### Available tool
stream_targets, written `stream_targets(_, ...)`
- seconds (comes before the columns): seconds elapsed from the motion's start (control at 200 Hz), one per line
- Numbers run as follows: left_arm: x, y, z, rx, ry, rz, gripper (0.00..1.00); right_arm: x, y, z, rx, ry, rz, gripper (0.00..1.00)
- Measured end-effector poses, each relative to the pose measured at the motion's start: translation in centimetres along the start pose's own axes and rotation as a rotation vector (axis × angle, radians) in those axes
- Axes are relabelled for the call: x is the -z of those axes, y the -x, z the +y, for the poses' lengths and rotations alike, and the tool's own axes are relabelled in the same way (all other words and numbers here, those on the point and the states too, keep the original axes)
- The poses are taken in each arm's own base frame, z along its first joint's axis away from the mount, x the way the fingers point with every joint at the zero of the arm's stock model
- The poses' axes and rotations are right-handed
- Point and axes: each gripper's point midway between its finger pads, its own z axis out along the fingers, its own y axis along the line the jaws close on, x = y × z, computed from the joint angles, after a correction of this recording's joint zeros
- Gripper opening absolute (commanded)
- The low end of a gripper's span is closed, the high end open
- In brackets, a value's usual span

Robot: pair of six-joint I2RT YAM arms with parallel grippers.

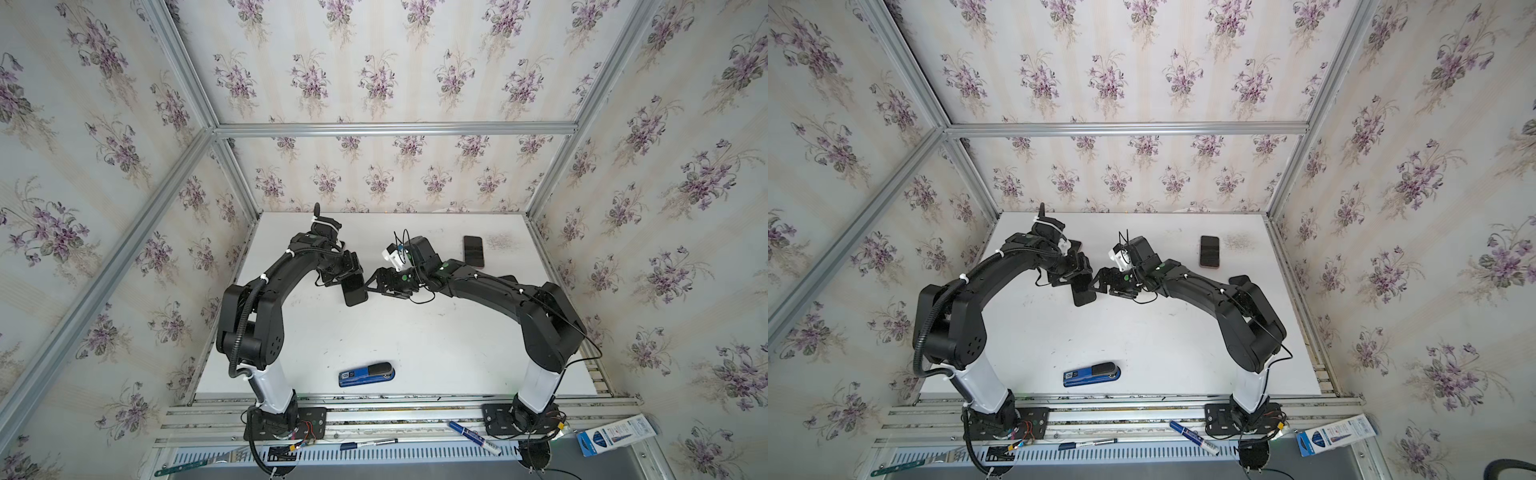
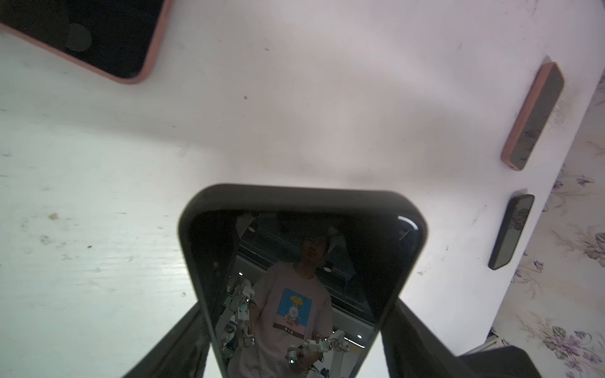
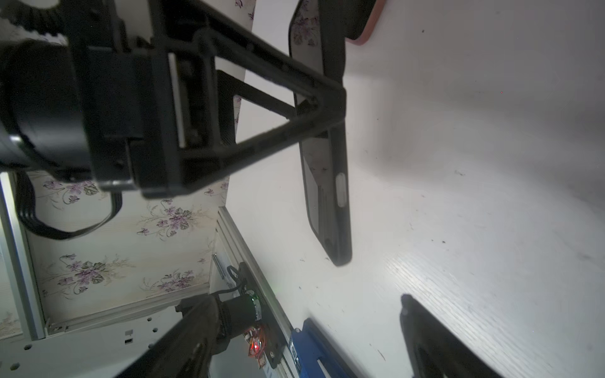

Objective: Take the phone out of the phone case
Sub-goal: Pick up the phone from the middle-left of the table, then pass the phone.

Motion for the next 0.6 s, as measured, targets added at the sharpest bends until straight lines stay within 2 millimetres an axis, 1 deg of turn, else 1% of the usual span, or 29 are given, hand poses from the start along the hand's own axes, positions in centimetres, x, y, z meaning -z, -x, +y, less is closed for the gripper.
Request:
stream_targets(0.095,0.4,-0.3,-1.4,-0.014,-0.031,-0.001,0.58,-0.4,0.1,0.0,-0.003,0.017,-0.006,0.75)
stream_targets(0.175,0.7,-0.5,-2.5,-0.028,-0.052,-0.008,0.58,-0.5,-0.1,-0.2,-0.019,0.024,-0.003,0.67)
stream_targets(0.28,0.9,-0.8,-3.5,-0.044,-0.072,-0.012,0.58,-0.7,-0.3,-0.2,-0.017,0.037,-0.004,0.58)
stream_targets(0.37,0.9,-1.2,-4.1,-0.05,-0.078,-0.009,0.58,-0.8,-0.4,-0.3,-0.028,0.043,-0.005,0.47)
stream_targets(0.435,1.0,-1.4,-4.5,-0.055,-0.085,-0.009,0.58,-0.9,-0.5,-0.5,-0.031,0.044,-0.004,0.35)
stream_targets(0.44,1.1,-1.4,-4.6,-0.056,-0.086,-0.009,0.58,-0.9,-0.5,-0.5,-0.031,0.044,-0.004,0.33)
stream_targets(0.475,1.1,-1.4,-4.8,-0.061,-0.089,-0.01,0.58,-0.9,-0.6,-0.6,-0.033,0.042,-0.004,0.28)
stream_targets(0.52,1.2,-1.4,-5.0,-0.065,-0.094,-0.013,0.58,-0.9,-0.6,-0.6,-0.041,0.043,-0.004,0.24)
stream_targets(0.58,1.3,-1.5,-5.2,-0.069,-0.097,-0.014,0.58,-1.0,-0.6,-0.8,-0.049,0.041,-0.002,0.16)
stream_targets(0.59,1.3,-1.5,-5.2,-0.07,-0.098,-0.015,0.58,-1.0,-0.6,-0.8,-0.049,0.041,-0.002,0.13)
stream_targets(0.6,1.3,-1.5,-5.2,-0.07,-0.098,-0.015,0.58,-1.1,-0.7,-0.8,-0.05,0.04,-0.001,0.12)
